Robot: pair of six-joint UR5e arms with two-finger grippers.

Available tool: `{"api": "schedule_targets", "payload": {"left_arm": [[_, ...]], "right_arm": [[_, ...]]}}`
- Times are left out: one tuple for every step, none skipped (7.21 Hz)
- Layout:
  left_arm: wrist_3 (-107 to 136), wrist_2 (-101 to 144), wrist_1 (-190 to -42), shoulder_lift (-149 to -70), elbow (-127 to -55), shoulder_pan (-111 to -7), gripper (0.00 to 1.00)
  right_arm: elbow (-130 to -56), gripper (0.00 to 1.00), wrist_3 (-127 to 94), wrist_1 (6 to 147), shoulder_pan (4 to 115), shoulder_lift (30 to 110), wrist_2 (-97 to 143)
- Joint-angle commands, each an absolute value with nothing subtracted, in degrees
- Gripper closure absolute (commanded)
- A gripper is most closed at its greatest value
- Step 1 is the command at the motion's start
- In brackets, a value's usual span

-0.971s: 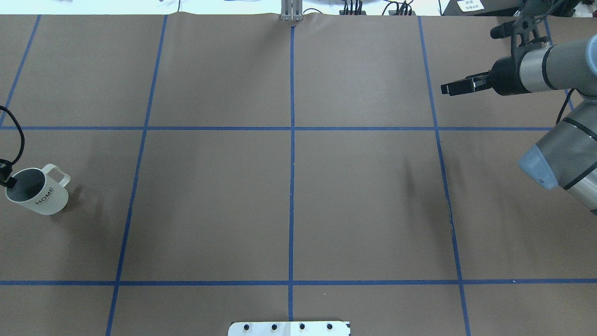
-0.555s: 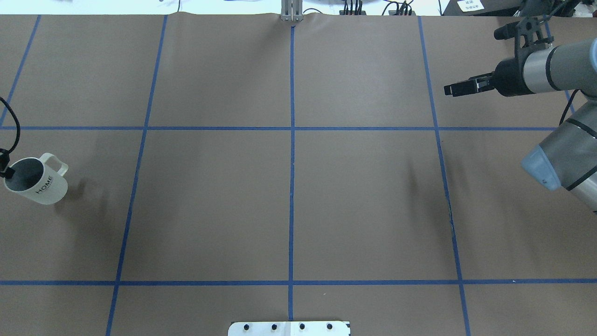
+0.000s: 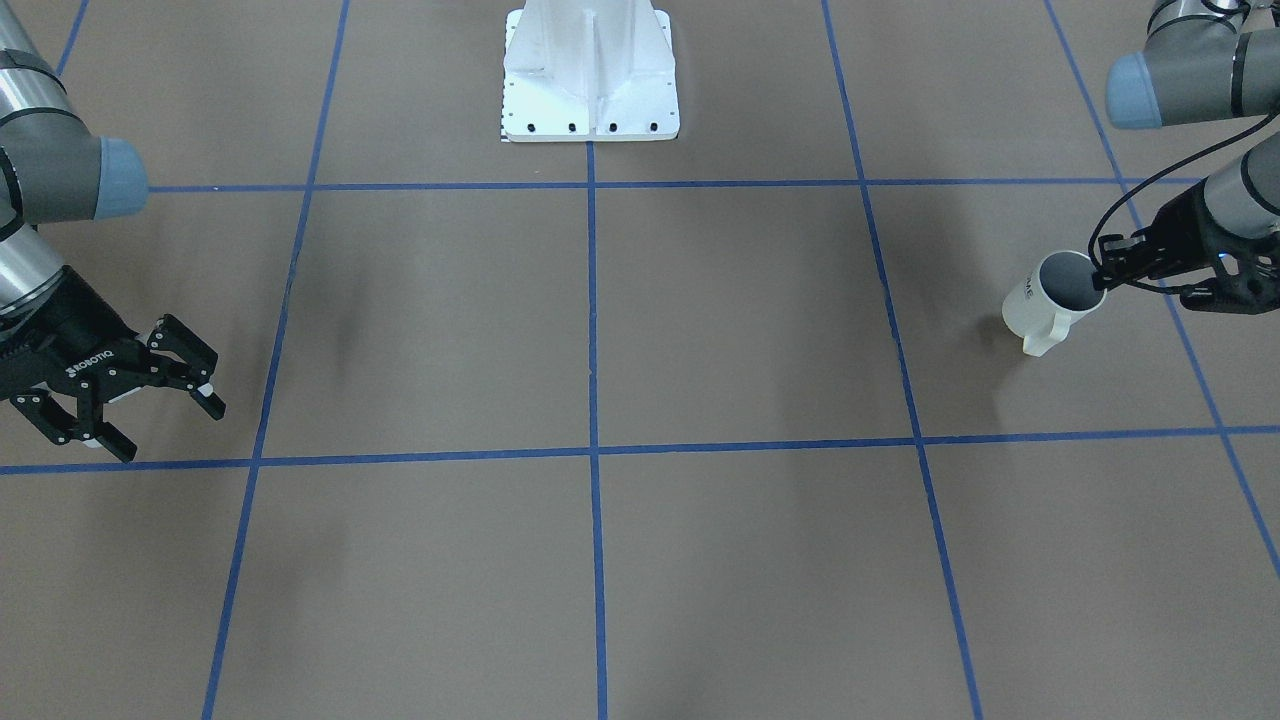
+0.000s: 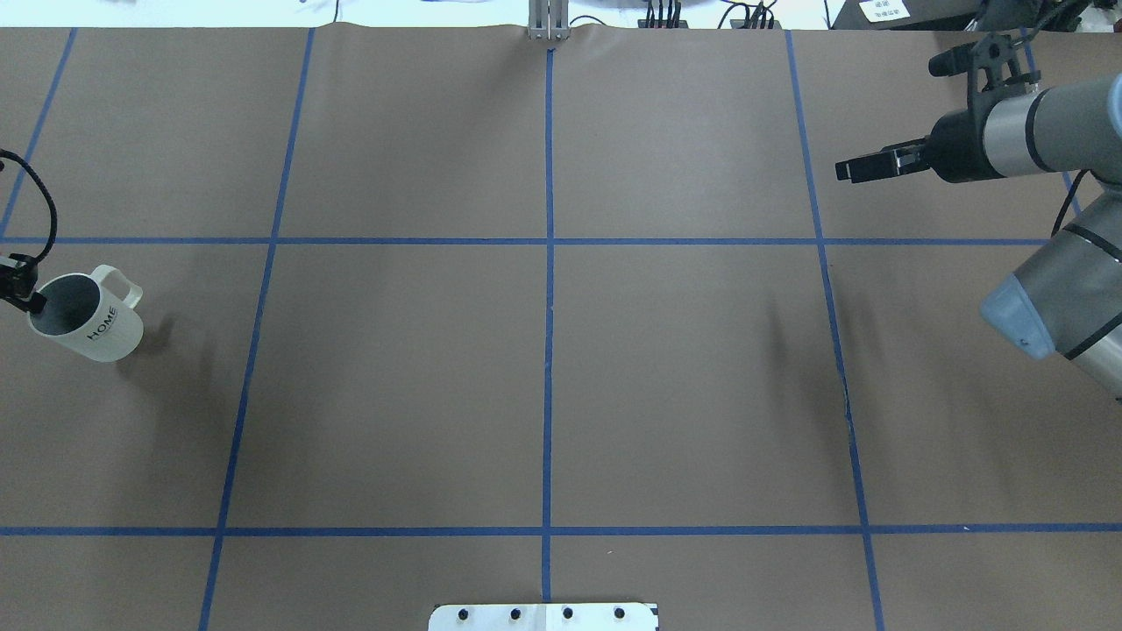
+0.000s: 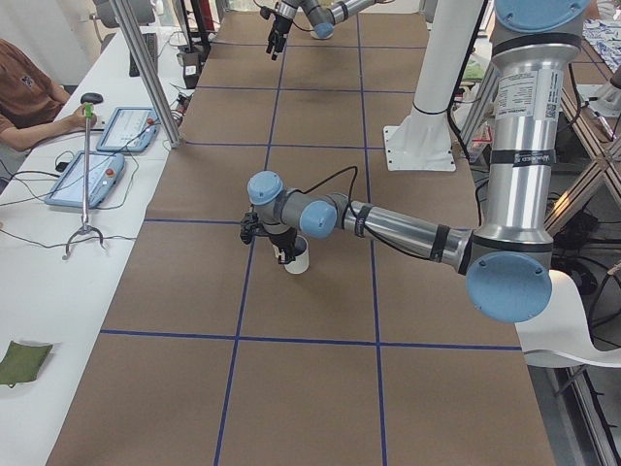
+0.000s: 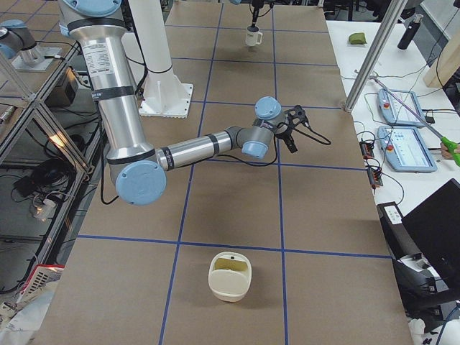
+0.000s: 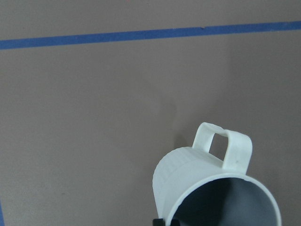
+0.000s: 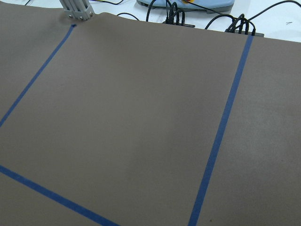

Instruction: Left arm hands cup to right arm to dump lemon

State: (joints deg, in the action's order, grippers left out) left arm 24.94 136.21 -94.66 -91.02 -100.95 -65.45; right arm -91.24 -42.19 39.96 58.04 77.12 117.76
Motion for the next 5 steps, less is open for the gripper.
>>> {"api": "schedule_targets", "payload": {"left_arm": [[24.61,136.06,-94.66,-91.14,-99.84,-65.48,0.38],[24.61,136.23,-94.57,-91.14,-100.63,-65.48,0.02],[24.61,136.32,-94.40,-91.49,-100.90,-67.39,0.00],[24.09,136.32,-94.48,-92.28,-101.51,-70.63,0.00],[17.38,135.97,-93.79,-92.20,-102.04,-73.62,0.00]], "right_arm": [[-91.23,0.00,-42.19,39.99,58.09,77.17,117.86],[-91.40,0.00,-42.19,39.99,58.18,77.78,118.04],[-92.10,0.00,-42.19,40.16,58.36,79.44,118.30],[-92.20,0.00,-42.01,43.21,60.45,79.63,119.17],[-92.55,0.00,-40.71,47.51,64.21,79.54,123.10]]}}
